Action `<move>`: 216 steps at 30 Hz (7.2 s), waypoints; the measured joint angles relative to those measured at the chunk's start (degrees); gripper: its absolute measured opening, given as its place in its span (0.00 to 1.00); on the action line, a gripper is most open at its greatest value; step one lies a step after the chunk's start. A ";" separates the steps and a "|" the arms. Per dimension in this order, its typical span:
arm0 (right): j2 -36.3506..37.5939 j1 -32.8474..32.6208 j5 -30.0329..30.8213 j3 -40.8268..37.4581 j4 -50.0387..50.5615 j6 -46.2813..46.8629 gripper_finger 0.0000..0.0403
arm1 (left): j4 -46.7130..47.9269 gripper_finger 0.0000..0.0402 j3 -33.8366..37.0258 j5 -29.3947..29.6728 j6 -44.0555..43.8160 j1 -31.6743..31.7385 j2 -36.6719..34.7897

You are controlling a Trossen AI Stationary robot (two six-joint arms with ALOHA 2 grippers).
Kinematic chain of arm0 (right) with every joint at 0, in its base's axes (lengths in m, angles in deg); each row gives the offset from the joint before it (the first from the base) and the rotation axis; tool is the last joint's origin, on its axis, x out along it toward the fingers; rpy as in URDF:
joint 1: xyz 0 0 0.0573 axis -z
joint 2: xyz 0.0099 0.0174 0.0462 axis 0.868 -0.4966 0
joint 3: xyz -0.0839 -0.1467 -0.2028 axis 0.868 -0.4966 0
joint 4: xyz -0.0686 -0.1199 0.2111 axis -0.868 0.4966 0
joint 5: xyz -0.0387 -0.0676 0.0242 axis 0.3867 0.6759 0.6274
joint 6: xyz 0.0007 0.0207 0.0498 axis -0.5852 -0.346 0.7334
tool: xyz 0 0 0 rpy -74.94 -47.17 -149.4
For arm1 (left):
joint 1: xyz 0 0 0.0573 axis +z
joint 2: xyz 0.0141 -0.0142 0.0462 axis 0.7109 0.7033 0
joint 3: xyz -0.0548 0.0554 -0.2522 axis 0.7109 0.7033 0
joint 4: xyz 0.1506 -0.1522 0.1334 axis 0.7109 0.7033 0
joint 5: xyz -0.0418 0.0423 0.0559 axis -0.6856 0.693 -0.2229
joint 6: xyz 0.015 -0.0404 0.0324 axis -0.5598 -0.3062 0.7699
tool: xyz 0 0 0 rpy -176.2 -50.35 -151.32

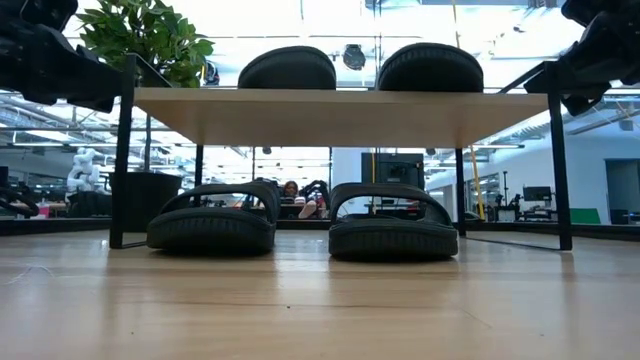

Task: Pick and place slides into the shelf
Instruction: Adjust the shelf, then return to Home Position

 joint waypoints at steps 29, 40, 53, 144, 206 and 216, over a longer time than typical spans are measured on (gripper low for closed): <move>-3.85 -0.61 -3.43 0.00 -6.45 1.61 0.00 | -0.66 0.06 -0.15 -4.81 -2.37 -0.04 2.27; -3.76 -0.57 -2.88 0.26 -2.23 5.32 0.00 | 1.02 0.06 -0.22 -1.14 -1.44 -0.17 2.38; 0.83 -0.55 -3.08 0.24 1.40 2.41 0.00 | 1.73 0.06 -0.13 0.94 -1.88 -0.22 2.19; 23.76 12.66 -27.99 -9.43 -20.78 -40.40 0.00 | 8.86 0.00 -0.02 -54.65 25.13 41.83 -26.42; 36.58 47.60 -56.02 -21.11 -19.50 -23.02 0.00 | 30.70 0.00 0.33 -34.23 8.40 45.59 -39.45; 36.56 46.30 -58.57 -21.23 -19.86 -20.19 0.00 | 29.97 0.00 2.34 -34.47 7.46 45.59 -39.45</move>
